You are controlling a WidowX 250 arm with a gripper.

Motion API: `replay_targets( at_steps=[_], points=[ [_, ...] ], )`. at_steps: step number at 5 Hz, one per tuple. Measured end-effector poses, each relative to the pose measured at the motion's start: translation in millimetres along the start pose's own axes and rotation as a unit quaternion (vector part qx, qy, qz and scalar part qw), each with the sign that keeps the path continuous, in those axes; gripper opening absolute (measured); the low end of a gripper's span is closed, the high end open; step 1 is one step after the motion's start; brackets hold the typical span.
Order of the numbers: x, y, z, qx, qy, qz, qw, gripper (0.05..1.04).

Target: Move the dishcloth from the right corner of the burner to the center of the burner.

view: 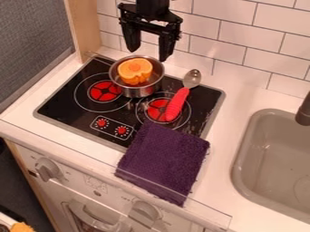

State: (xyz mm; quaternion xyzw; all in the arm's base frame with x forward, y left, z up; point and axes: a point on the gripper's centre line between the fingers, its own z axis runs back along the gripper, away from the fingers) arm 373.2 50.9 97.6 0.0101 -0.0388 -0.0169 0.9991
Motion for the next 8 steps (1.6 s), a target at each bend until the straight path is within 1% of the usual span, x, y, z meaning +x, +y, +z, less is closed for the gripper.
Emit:
replay_targets(
  at_steps=[1, 2, 3, 4, 5, 6, 7, 8],
  points=[
    [-4, -1, -14, -0.004, 0.017, 0.003, 0.9998, 1.001],
    [-39, -25, -26, -0.013, 0.032, -0.004, 0.9994, 1.001],
    [-66, -48, -21, -0.008, 0.016, -0.015, 0.9997, 1.001],
    [-91, -66, -32, 0.01, 0.011, -0.007, 0.9999, 1.001],
    [-101, -88, -58, 0.035, 0.006, -0.02, 0.9992, 1.001],
    [-100, -100, -70, 0.048, -0.01, -0.033, 0.9982, 1.001],
    [-96, -101, -74, 0.05, -0.019, -0.023, 0.9983, 1.001],
    [-89, -86, -78, 0.041, -0.026, -0.007, 0.9988, 1.001]
  ],
)
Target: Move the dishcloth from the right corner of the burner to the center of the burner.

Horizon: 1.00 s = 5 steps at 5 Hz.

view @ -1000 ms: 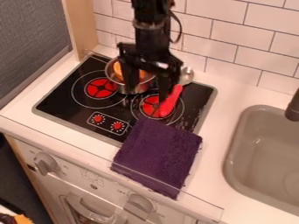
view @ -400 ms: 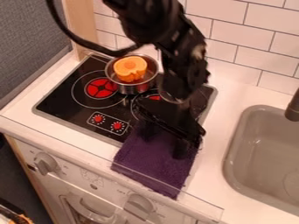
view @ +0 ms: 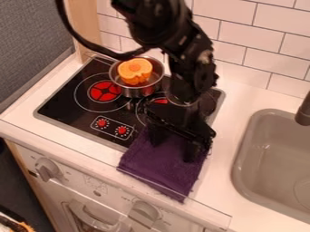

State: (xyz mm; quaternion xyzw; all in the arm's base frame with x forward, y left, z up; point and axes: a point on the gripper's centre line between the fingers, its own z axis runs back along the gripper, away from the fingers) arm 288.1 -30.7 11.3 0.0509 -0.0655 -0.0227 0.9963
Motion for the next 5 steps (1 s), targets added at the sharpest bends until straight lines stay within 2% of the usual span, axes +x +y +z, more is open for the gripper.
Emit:
replay_targets(
  at_steps=[1, 2, 3, 5],
  points=[
    [12, 29, -4, -0.013, -0.021, -0.003, 0.9997, 0.999],
    [16, 59, -8, -0.016, -0.023, -0.03, 0.9992, 0.999],
    [12, 86, -9, -0.015, -0.006, -0.047, 0.9988, 0.999],
    [-4, 143, -4, -0.011, 0.027, -0.032, 0.9991, 0.999]
  ],
)
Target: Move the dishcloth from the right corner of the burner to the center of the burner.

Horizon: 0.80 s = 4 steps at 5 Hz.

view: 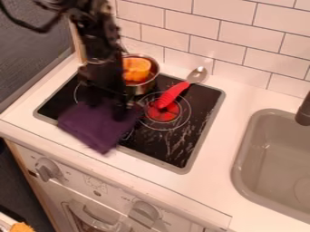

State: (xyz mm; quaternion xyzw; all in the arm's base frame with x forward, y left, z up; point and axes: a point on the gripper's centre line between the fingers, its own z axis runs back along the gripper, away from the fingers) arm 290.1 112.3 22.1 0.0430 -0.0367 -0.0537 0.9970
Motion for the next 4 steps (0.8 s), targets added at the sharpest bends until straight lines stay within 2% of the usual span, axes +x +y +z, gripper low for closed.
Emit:
replay_targets(
  at_steps=[1, 2, 3, 4],
  points=[
    [5, 37, 4, -0.003, -0.011, 0.032, 0.9994, 0.999],
    [11, 57, 0, -0.011, -0.017, 0.033, 0.9993, 0.999],
    [11, 52, 0, -0.024, -0.015, 0.012, 0.9995, 1.0],
    [9, 39, 24, -0.034, -0.041, 0.01, 0.9985, 0.998]
  ],
)
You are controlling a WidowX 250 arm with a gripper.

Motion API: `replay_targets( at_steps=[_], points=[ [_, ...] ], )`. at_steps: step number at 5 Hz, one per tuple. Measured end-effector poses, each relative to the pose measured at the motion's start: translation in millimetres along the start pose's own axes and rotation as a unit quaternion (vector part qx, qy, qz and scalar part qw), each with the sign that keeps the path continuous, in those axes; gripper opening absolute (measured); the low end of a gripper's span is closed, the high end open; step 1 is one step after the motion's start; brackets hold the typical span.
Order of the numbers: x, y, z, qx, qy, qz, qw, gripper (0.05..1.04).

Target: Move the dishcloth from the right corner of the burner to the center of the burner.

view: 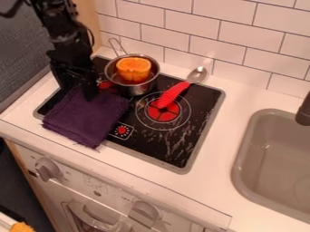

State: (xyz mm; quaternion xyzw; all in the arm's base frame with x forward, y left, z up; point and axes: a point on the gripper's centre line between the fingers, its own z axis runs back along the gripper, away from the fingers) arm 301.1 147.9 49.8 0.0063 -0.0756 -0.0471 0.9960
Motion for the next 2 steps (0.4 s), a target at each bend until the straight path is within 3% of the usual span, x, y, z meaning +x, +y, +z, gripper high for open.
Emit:
replay_targets(
  at_steps=[1, 2],
  points=[
    [4, -9, 54, 0.004, -0.062, -0.001, 0.9981, 0.998],
    [-3, -8, 75, 0.004, -0.071, 0.022, 0.9972, 0.998]
  ],
)
